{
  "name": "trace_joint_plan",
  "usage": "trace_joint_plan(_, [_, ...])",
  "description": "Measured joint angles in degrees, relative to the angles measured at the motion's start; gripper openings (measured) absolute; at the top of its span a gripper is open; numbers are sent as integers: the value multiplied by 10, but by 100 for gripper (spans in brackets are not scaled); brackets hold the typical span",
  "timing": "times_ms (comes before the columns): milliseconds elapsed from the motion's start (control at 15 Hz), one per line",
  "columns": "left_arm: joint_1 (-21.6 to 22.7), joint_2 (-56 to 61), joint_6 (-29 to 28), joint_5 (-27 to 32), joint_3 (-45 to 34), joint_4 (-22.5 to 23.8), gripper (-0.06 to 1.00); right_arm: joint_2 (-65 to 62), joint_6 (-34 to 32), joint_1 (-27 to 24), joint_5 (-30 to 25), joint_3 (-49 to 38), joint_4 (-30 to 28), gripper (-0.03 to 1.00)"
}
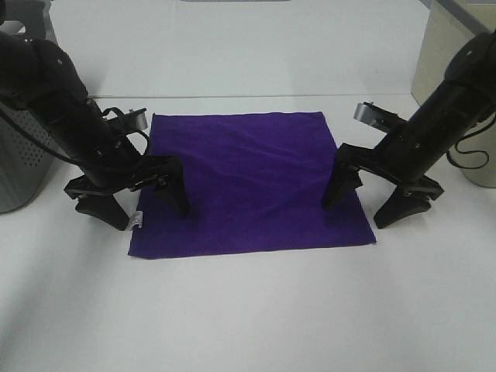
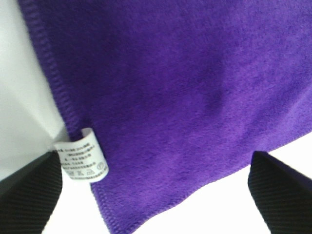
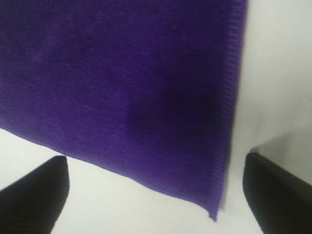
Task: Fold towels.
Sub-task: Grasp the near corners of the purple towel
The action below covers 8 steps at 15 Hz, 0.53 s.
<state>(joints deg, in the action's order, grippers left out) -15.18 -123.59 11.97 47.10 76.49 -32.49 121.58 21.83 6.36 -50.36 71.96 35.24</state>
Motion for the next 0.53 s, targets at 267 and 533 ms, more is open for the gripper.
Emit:
trace_joint_plan(267, [-54,-17,-13,5,14,-11,93,12,-20,51,30,9,13,82])
trace_joint_plan(533, [-82,-61,-87,31,78,-21,42,26,-30,76,49,11,10,25])
